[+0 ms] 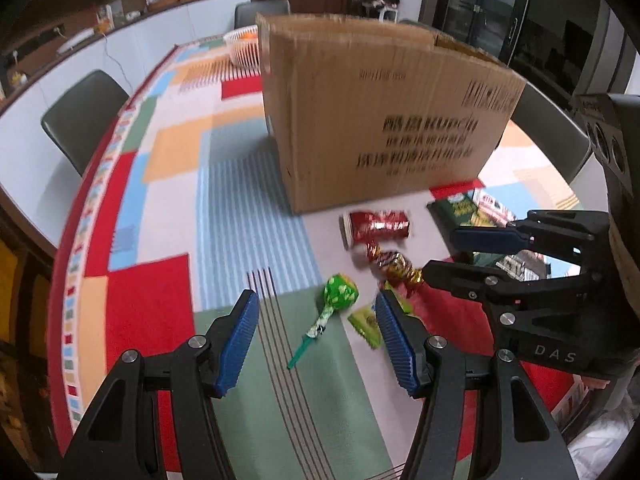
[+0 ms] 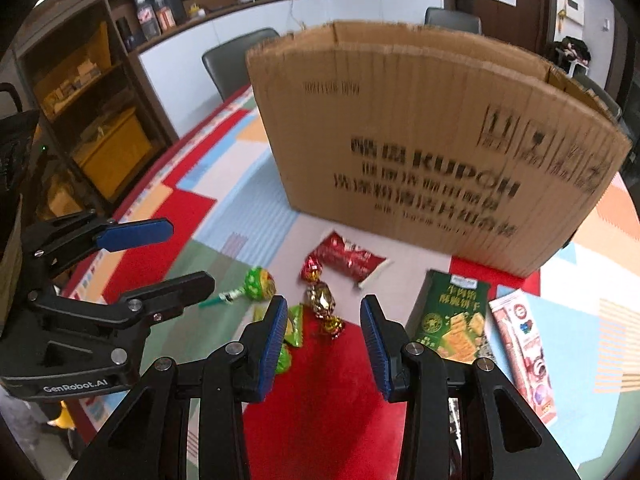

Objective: Organize snacks
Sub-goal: 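Move both tools back to the remaining candies, then grasp the green lollipop with the left gripper while the right grasps the wrapped chocolates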

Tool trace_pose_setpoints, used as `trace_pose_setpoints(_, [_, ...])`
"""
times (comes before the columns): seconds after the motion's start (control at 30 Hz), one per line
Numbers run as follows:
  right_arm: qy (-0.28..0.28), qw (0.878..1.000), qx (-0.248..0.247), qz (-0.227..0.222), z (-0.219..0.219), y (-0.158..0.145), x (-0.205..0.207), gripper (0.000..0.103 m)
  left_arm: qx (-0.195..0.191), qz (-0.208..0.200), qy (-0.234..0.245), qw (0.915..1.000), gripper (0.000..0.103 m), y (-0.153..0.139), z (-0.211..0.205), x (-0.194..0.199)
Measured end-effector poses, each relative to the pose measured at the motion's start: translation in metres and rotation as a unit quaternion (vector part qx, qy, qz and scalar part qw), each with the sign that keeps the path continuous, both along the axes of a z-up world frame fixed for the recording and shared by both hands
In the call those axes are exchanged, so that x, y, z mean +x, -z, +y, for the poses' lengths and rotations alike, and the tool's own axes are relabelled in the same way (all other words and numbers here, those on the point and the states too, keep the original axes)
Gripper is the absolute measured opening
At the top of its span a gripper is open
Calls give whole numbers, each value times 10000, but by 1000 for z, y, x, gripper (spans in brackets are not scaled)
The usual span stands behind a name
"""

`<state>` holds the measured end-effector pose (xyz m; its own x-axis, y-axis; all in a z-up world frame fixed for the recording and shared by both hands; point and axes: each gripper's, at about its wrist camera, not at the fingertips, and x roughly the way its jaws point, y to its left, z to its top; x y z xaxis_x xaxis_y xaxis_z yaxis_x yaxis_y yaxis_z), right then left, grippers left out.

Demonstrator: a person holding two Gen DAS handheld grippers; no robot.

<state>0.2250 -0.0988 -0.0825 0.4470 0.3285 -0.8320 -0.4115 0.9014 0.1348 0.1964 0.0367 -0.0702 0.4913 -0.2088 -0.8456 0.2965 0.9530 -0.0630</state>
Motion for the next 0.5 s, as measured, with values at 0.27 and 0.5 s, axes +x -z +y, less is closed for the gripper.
trace_pose_setpoints(0.27, [-59, 9994, -108, 338, 9, 28, 13, 39, 110, 212, 177, 9996, 60, 21, -3, 9])
trace_pose_setpoints(0.5, [-72, 9988, -120, 463, 13, 39, 22, 34, 56, 330, 263, 9991, 59, 32, -5, 18])
